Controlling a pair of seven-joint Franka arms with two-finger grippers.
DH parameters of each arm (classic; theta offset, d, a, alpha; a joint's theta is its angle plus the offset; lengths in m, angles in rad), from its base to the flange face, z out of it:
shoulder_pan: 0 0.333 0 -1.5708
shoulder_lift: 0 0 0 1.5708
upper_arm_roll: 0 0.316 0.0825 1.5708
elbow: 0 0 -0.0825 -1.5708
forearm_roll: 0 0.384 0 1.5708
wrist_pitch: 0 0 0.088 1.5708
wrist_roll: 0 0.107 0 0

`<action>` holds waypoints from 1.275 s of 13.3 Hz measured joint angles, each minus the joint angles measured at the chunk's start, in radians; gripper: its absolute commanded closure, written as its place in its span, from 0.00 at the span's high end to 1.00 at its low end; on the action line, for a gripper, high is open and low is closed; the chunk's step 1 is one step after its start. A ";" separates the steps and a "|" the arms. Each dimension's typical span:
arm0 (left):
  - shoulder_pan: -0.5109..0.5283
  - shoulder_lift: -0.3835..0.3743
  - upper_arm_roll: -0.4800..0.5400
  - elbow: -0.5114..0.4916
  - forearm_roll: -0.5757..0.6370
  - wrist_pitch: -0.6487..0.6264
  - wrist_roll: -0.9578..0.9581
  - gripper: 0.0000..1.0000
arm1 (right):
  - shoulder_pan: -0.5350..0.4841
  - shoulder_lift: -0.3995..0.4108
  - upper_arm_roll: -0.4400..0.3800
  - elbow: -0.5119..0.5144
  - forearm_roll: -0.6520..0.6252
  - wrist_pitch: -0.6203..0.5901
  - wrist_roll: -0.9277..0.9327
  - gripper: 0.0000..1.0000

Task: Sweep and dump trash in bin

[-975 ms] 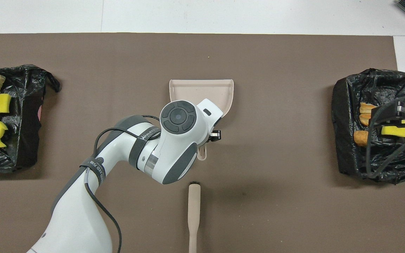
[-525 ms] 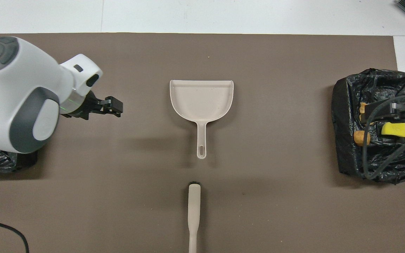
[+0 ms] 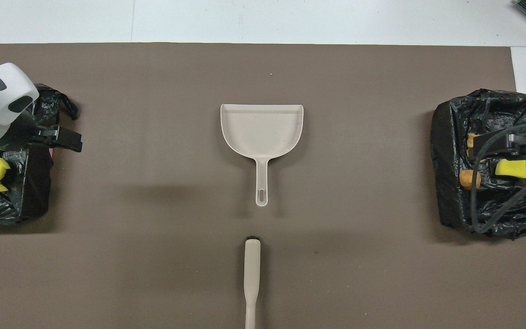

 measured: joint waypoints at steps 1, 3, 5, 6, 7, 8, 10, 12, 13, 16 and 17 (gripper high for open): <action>0.000 -0.015 -0.002 0.033 0.009 -0.052 0.000 1.00 | 0.000 0.000 0.000 0.000 0.000 0.000 0.000 1.00; 0.000 -0.042 -0.003 0.097 0.019 -0.138 0.000 1.00 | 0.000 0.000 0.000 0.000 0.000 0.000 0.000 1.00; 0.000 -0.079 -0.002 0.129 0.023 -0.207 0.000 1.00 | 0.000 0.000 0.000 -0.001 0.000 0.000 0.000 1.00; 0.000 -0.098 -0.002 0.134 0.023 -0.236 0.000 1.00 | 0.000 0.000 0.000 -0.001 0.000 0.000 0.000 1.00; 0.000 -0.112 -0.003 0.135 0.023 -0.246 0.000 1.00 | 0.000 0.000 0.000 -0.001 0.000 0.000 0.000 1.00; -0.001 -0.124 -0.006 0.135 0.023 -0.248 0.000 1.00 | 0.000 0.000 0.000 -0.001 0.000 0.000 0.000 1.00; -0.002 -0.145 -0.012 0.134 0.023 -0.248 0.000 1.00 | 0.000 0.000 0.000 -0.002 0.000 0.000 0.000 1.00; -0.003 -0.151 -0.013 0.131 0.023 -0.248 0.000 1.00 | 0.000 0.000 0.000 -0.002 0.000 0.000 0.000 1.00; -0.003 -0.151 -0.012 0.128 0.023 -0.247 -0.001 1.00 | 0.000 0.000 0.000 -0.002 0.000 0.000 0.000 1.00; -0.003 -0.150 -0.007 0.116 0.023 -0.244 -0.003 1.00 | 0.000 0.000 0.000 -0.002 0.000 0.000 0.000 1.00; -0.003 -0.150 -0.007 0.112 0.023 -0.244 -0.005 1.00 | 0.000 0.000 0.000 -0.002 0.000 0.000 0.000 1.00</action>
